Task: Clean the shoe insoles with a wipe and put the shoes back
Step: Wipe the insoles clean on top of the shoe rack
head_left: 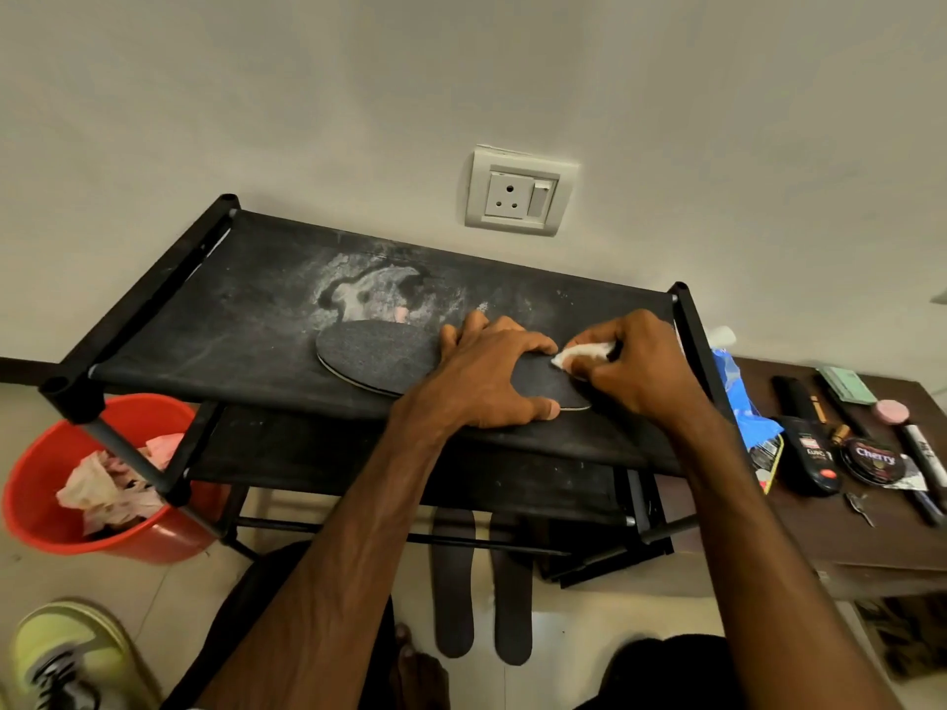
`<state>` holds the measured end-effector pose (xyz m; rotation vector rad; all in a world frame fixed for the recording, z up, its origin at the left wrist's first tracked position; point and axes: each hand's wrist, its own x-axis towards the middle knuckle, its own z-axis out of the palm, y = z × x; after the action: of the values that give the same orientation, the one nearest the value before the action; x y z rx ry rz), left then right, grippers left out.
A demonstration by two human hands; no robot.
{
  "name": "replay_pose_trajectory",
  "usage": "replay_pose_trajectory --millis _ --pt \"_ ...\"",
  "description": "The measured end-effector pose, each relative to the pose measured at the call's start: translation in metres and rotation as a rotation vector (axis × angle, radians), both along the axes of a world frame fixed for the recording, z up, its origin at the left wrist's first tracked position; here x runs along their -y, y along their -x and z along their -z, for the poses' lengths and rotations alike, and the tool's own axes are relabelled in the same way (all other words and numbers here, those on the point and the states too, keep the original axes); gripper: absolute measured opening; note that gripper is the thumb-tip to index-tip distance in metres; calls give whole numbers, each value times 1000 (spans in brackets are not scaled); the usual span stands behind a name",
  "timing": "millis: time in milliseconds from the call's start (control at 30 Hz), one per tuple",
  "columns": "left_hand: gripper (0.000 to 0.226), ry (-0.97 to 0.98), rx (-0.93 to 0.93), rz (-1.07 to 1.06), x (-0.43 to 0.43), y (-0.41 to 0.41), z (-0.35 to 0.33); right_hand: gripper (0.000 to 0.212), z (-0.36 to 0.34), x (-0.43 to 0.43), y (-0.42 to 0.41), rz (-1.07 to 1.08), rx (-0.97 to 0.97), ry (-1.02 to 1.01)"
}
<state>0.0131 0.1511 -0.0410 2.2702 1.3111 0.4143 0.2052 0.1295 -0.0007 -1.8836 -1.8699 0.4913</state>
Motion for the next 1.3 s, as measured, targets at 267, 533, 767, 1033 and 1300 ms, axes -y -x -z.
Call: replay_pose_trajectory --millis 267,533,767,1033,1300 --pt "73 -3 -1 -7 0 -1 1 18 -5 2 8 -83 36 69" --pt "81 -24 0 1 -1 2 1 22 -3 11 9 -141 17 73" --pt "89 0 46 -28 -1 3 6 23 5 -6 24 -5 -44 4" --pt "93 5 90 -6 -2 4 2 20 2 18 14 -217 -104 51" --pt "79 -18 -47 -47 -2 47 -13 9 13 15 13 -13 -81 -7"
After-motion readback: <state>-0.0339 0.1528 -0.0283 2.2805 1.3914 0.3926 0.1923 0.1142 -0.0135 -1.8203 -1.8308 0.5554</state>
